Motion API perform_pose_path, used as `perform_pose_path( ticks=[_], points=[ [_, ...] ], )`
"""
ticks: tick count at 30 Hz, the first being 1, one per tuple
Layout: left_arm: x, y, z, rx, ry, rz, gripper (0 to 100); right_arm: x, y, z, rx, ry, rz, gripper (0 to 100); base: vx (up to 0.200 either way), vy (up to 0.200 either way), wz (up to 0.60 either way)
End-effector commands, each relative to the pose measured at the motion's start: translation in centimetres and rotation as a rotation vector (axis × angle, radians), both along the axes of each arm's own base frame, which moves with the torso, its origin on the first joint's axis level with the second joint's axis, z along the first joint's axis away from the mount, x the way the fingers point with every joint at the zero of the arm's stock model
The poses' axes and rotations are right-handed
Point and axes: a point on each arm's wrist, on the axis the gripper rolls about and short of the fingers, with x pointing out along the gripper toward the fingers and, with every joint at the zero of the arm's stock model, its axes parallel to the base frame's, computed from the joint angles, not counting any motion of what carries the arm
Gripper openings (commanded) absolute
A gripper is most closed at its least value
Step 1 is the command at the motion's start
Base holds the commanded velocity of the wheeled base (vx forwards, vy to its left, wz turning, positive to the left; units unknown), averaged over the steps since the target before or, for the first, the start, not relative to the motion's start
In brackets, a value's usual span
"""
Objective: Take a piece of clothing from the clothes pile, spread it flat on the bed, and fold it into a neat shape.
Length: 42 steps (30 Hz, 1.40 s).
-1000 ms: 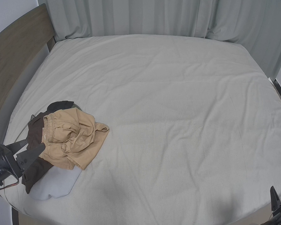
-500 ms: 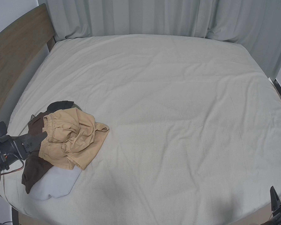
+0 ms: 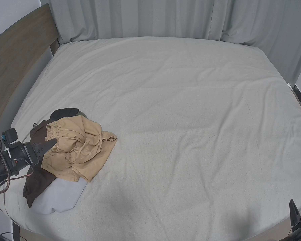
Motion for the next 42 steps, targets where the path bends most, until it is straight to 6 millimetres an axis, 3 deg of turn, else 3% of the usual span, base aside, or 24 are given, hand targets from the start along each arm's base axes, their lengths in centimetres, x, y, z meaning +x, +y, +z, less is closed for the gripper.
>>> perform_pose_path(
  ticks=[1,15,16,34,42],
  points=[
    [2.3,0.8,-2.1,-0.010,0.040,0.005,100,0.1,0.0,-0.5,-0.002,0.008,0.001,100,0.000,0.000,0.00],
    [6.5,1.6,-5.2,-0.018,0.031,0.001,100,0.1,0.0,-0.5,0.001,0.008,0.001,100,0.000,0.000,0.00],
    [7.5,2.0,-5.8,-0.015,0.030,0.015,100,0.1,0.0,-0.5,0.001,0.008,0.001,100,0.000,0.000,0.00],
    [9.6,4.0,-6.7,-0.009,0.013,0.072,100,0.1,0.0,-0.5,0.002,0.008,0.000,100,0.000,0.000,0.00],
    [10.8,3.7,-7.8,-0.017,0.033,0.041,100,0.1,0.0,-0.5,0.002,0.008,0.000,100,0.000,0.000,0.00]
  ],
)
